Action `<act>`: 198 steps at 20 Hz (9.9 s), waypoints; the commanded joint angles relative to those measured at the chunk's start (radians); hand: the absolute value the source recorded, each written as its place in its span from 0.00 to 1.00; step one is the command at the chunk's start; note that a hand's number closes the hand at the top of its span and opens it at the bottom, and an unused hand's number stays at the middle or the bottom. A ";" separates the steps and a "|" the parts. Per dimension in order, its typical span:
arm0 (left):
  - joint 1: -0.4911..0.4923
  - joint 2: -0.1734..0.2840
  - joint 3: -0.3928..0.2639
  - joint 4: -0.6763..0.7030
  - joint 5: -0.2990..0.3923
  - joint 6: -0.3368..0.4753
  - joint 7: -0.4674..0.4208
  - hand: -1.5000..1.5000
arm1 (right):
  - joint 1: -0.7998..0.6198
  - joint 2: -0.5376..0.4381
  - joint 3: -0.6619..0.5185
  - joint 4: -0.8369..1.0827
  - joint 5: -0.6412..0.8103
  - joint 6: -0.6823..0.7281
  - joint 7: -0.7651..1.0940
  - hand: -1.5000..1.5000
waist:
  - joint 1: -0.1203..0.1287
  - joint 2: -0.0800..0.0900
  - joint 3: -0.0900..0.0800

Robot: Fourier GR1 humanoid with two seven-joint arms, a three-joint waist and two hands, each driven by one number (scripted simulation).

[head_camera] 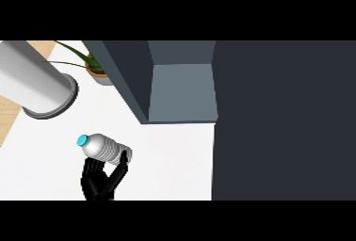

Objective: Pick up the bottled water, place it into the cabinet and close the cabinet

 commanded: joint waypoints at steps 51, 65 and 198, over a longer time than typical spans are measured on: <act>-0.714 0.001 -0.379 -0.054 -0.256 0.300 0.692 1.00 | -0.076 0.025 -0.095 -0.039 -0.080 0.007 0.052 0.00 | -0.018 0.011 -0.011; -0.945 0.021 -0.293 0.435 -0.277 0.295 0.648 1.00 | -0.068 -0.004 -0.152 -0.050 -0.139 0.056 0.053 0.00 | -0.050 0.025 -0.011; 0.420 0.776 -0.155 -1.167 0.164 -0.491 0.504 0.00 | -0.479 -0.307 0.553 -0.082 0.222 0.250 0.289 0.00 | 0.281 0.035 -0.038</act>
